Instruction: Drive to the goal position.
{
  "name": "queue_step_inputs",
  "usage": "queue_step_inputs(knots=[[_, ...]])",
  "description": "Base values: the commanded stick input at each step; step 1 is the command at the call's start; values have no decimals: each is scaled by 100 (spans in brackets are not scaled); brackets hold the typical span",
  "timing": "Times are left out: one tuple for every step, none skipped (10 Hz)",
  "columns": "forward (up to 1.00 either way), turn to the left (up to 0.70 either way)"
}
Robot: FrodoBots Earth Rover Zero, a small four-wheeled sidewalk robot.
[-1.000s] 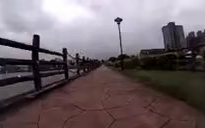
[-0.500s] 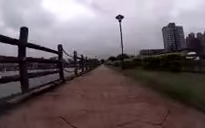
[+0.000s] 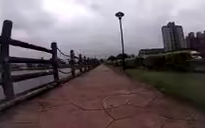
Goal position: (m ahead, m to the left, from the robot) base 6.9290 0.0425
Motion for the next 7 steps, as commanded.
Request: queue_step_inputs(knots=[[100, 0], [100, 0], [100, 0], [100, 0], [100, 0], [100, 0], [100, 0]])
